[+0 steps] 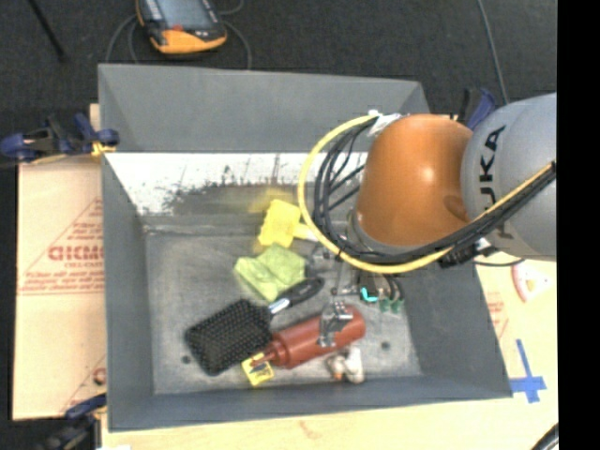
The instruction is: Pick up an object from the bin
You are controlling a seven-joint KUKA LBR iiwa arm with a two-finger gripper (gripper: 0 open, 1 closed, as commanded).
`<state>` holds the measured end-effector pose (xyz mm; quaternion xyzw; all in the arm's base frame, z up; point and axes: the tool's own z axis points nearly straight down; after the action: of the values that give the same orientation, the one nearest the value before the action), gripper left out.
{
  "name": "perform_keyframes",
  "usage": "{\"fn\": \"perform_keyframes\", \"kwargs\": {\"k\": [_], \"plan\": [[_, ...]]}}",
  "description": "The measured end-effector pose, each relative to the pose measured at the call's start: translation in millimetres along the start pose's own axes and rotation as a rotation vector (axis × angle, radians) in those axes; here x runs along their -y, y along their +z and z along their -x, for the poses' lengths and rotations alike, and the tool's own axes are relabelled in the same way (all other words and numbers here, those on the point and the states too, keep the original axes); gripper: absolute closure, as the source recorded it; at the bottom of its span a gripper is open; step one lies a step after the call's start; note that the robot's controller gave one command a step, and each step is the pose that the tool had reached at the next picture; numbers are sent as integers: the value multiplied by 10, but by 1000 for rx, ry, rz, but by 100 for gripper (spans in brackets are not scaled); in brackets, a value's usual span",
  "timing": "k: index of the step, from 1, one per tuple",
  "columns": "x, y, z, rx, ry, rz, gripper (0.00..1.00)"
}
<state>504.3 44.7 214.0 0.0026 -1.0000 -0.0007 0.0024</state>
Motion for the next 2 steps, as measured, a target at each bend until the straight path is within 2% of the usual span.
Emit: {"fn": "perform_keyframes", "kwargs": {"k": [1,2], "plan": [[0,-40,16,8,1,1,0],[289,657,42,12,-90,-3,0]]}}
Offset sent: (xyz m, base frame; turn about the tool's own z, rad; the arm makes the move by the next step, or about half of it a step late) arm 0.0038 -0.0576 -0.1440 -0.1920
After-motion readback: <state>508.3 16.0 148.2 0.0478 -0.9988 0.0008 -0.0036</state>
